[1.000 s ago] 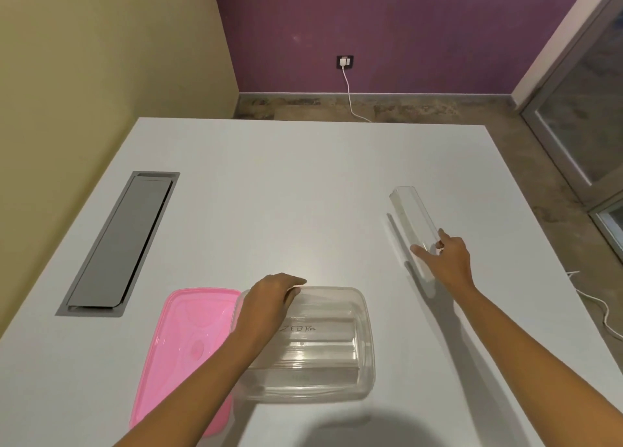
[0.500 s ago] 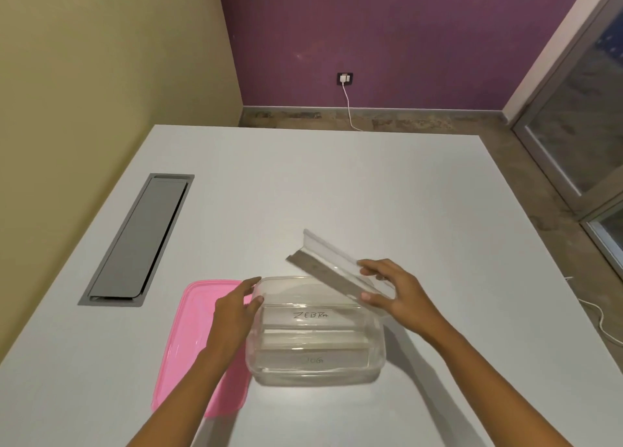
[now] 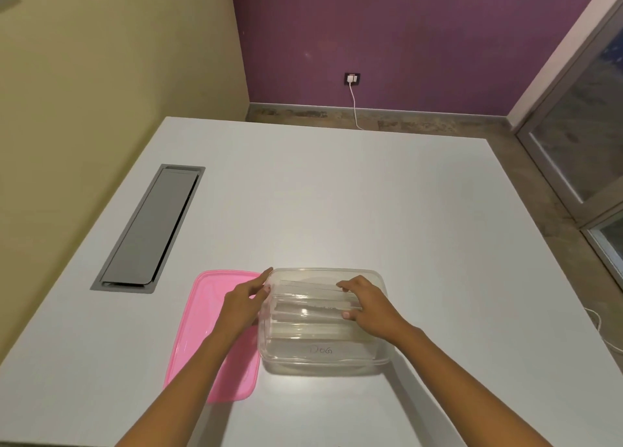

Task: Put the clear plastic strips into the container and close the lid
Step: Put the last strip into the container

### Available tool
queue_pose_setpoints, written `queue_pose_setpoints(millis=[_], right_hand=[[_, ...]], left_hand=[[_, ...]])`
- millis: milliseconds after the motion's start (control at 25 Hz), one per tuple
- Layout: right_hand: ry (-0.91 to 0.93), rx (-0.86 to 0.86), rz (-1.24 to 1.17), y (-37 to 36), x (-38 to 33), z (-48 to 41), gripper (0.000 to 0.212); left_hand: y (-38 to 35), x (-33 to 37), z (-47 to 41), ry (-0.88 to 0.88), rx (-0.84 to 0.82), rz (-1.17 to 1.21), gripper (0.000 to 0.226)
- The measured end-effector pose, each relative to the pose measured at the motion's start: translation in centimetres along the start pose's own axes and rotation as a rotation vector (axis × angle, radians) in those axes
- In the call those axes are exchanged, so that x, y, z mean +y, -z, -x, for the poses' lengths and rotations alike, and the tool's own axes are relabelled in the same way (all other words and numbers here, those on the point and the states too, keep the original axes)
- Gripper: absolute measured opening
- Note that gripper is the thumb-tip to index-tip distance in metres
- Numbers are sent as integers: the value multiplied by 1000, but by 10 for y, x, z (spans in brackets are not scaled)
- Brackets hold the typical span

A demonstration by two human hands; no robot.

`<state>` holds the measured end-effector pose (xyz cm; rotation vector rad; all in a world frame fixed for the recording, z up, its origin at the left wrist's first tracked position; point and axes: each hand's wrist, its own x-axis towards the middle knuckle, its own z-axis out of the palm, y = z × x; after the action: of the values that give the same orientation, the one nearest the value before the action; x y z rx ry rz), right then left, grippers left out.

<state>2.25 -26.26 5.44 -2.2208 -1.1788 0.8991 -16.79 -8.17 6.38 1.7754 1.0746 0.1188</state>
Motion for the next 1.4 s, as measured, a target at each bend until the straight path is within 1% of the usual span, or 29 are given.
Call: queue_pose_setpoints(millis=[240, 360, 520, 720, 840, 920, 1040, 1240, 1400], right_hand=[[42, -34, 142, -10, -3, -17, 52], [79, -11, 188, -17, -7, -19, 53], [108, 86, 248, -23, -6, -18, 54], [76, 299, 253, -29, -2, -16, 37], [79, 397, 286, -35, -2, -19, 37], [111, 439, 304, -36, -4, -20, 39], [182, 455, 346, -36, -5, -14, 42], [203, 470, 319, -37, -4, -11, 39], [165, 387, 324, -34, -6, -12, 37]], left_hand=[[-3, -1, 1, -9, 20, 41, 39], [-4, 0, 2, -1, 25, 66, 39], [-3, -1, 1, 5, 25, 70, 39], [-5, -1, 1, 5, 36, 64, 39], [-5, 0, 1, 0, 33, 50, 39], [-5, 0, 1, -2, 34, 53, 39], [-6, 1, 2, -3, 47, 68, 39], [-7, 1, 3, -10, 53, 51, 39], [-11, 2, 6, -39, 66, -11, 40]])
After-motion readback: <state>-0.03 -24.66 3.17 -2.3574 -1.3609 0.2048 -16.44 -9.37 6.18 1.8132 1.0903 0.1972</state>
